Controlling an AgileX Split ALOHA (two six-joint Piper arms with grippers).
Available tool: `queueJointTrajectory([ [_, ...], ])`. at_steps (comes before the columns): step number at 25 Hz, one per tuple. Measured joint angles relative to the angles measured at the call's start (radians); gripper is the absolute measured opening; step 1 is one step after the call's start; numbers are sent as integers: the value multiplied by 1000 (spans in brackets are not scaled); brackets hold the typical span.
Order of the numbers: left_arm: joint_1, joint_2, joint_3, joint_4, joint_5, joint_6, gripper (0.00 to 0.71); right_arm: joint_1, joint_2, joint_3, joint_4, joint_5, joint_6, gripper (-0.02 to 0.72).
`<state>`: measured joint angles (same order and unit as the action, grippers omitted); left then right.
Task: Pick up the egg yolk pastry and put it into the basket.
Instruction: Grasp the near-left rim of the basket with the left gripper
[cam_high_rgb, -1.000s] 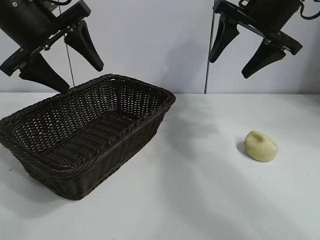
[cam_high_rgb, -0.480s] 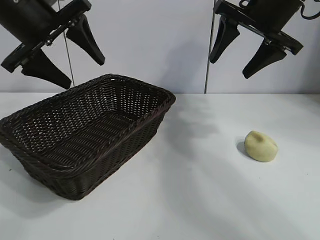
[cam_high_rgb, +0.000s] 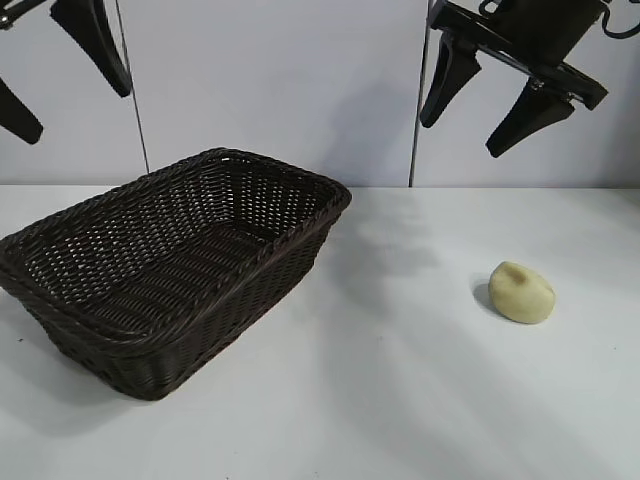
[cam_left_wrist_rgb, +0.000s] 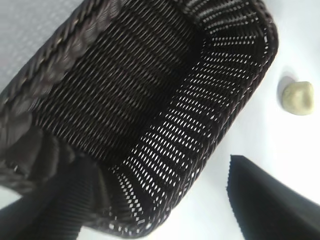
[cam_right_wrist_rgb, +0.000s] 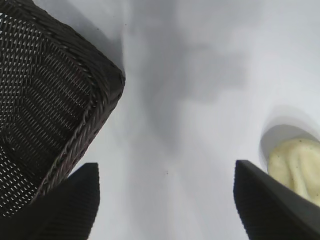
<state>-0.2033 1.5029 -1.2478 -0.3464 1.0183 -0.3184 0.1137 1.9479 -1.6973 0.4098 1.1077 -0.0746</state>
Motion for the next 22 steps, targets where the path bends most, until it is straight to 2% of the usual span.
queueJointTrajectory([
  [6,0,-60,210,11,-149,-167,543,0,0,0,0,0,0,540],
  [13,0,-61,389,11,-359,-349,543,0,0,0,0,0,0,540],
  [17,0,-61,455,11,-444,-373,543,0,0,0,0,0,0,540],
  [22,0,-61,473,11,-489,-378,543,0,0,0,0,0,0,540],
])
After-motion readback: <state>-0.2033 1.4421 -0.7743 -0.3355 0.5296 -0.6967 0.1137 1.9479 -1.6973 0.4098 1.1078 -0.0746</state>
